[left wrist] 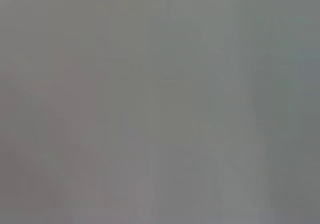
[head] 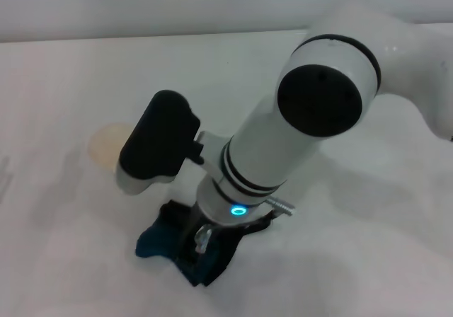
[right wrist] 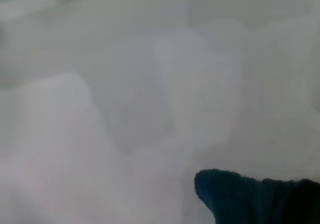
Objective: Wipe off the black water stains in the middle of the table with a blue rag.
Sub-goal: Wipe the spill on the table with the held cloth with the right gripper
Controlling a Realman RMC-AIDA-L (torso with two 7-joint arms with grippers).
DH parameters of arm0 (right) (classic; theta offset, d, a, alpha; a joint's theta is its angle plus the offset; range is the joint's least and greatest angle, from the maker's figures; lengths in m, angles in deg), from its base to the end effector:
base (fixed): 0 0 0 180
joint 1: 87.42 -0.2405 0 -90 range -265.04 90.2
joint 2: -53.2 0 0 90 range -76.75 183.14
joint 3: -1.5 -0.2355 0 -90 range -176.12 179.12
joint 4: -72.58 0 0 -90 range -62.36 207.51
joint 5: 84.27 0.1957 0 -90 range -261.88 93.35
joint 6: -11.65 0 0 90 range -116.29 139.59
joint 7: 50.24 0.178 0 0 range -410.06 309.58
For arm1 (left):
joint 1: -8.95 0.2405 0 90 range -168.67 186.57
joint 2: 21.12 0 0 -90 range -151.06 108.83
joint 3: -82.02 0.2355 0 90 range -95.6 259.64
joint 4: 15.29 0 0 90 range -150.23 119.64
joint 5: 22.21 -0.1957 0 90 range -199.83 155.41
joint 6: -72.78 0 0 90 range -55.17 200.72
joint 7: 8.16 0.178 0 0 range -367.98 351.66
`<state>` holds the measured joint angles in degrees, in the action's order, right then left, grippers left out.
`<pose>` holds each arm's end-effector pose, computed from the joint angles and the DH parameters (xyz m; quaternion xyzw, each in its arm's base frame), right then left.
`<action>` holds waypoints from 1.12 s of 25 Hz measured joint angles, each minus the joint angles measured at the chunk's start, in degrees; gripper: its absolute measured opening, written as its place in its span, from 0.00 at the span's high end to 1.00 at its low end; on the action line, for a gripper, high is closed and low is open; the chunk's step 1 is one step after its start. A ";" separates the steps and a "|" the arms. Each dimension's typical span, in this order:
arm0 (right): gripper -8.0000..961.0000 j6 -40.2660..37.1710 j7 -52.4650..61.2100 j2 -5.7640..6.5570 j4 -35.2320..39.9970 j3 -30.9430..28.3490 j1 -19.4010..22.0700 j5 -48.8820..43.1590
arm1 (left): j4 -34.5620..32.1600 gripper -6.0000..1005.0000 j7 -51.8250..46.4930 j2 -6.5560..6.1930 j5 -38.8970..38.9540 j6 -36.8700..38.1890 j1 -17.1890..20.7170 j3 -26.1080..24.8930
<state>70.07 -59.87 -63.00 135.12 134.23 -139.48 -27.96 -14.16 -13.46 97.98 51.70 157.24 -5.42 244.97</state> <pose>0.1208 0.2757 -0.1709 -0.9532 0.2144 -0.2018 0.0683 -0.3399 0.2687 0.0281 -0.7024 -0.1527 -0.2492 0.6490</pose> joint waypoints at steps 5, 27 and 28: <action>0.89 1.20 0.13 0.05 0.27 -2.07 0.05 -1.54 | 0.01 0.14 0.02 0.00 0.00 -0.01 -0.06 0.00; 0.89 21.25 -11.68 1.25 3.43 -53.34 17.39 -35.92 | 0.32 0.14 -0.21 -0.18 1.49 -2.51 -2.04 0.00; 0.89 21.48 -12.16 1.31 3.43 -54.76 17.80 -36.14 | 0.37 0.14 -0.23 -0.18 1.50 -2.61 -2.17 0.00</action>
<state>91.55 -72.03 -61.69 138.55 79.48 -121.69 -64.10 -13.79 -13.69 97.80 53.21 154.63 -7.60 244.97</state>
